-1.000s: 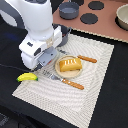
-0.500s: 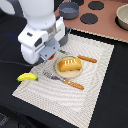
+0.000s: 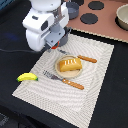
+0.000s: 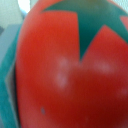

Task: Interact with the objects in diverse but meaningful ways.

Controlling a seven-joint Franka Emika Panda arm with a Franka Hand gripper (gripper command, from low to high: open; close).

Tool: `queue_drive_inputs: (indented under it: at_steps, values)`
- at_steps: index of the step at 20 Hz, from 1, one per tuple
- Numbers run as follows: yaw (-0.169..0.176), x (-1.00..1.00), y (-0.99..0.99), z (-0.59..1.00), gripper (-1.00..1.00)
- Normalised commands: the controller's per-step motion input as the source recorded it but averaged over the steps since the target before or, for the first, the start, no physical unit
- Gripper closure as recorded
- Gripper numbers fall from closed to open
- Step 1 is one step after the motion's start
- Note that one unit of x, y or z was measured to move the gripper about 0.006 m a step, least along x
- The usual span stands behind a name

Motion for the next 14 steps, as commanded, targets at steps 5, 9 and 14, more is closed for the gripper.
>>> queue_drive_inputs:
  at_steps: [5, 9, 14]
  values:
    - [0.025, -0.09, 0.57, 0.15, 1.0]
    - [0.001, -0.02, 0.56, 0.01, 1.0]
    - [0.002, -0.11, 0.53, -0.07, 1.0]
